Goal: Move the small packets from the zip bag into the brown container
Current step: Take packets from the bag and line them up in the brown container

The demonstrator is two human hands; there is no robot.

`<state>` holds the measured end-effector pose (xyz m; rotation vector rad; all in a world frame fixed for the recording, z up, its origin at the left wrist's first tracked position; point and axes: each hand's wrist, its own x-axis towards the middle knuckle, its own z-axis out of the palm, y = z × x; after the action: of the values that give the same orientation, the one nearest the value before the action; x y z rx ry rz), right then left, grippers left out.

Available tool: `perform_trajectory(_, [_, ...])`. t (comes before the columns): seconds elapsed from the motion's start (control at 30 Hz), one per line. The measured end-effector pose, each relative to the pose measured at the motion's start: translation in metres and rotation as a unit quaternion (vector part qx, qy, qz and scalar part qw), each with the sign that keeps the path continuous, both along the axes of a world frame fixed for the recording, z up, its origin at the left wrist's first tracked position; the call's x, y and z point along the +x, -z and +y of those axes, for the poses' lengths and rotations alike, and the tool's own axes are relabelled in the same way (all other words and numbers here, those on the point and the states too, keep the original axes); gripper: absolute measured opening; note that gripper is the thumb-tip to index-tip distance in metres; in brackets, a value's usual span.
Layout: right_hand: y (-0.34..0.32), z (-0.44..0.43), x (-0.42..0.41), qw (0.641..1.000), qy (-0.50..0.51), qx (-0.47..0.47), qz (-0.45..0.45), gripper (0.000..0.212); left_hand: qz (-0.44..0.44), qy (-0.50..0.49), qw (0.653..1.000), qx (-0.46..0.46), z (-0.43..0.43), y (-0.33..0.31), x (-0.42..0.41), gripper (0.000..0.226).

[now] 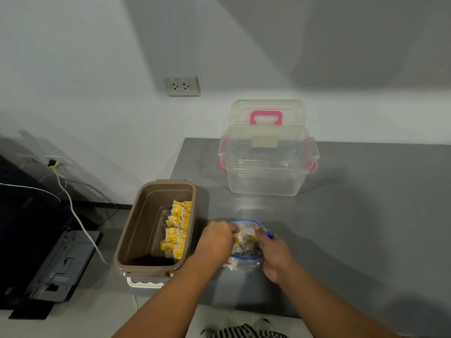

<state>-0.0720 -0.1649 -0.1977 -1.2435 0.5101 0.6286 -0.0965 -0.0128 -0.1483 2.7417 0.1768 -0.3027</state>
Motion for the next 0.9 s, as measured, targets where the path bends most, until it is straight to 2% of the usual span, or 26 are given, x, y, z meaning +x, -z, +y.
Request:
perform_trajectory(0.2, [0.007, -0.007, 0.004, 0.998, -0.037, -0.041, -0.013, 0.03, -0.007, -0.046, 0.999, -0.005, -0.005, 0.01, -0.001, 0.034])
perform_trajectory(0.5, [0.009, -0.01, 0.007, 0.997, -0.07, -0.037, -0.02, 0.03, -0.007, -0.006, 0.998, 0.063, -0.017, 0.013, -0.006, 0.022])
perform_trajectory(0.67, [0.008, -0.011, 0.01, 0.996, -0.076, -0.026, -0.027, 0.024, -0.048, -0.047, 0.997, 0.024, -0.015, 0.014, -0.008, 0.011])
perform_trajectory(0.9, [0.011, -0.009, 0.012, 0.995, -0.091, -0.022, -0.034, 0.032, -0.074, -0.061, 0.995, 0.008, -0.014, 0.012, -0.011, 0.01])
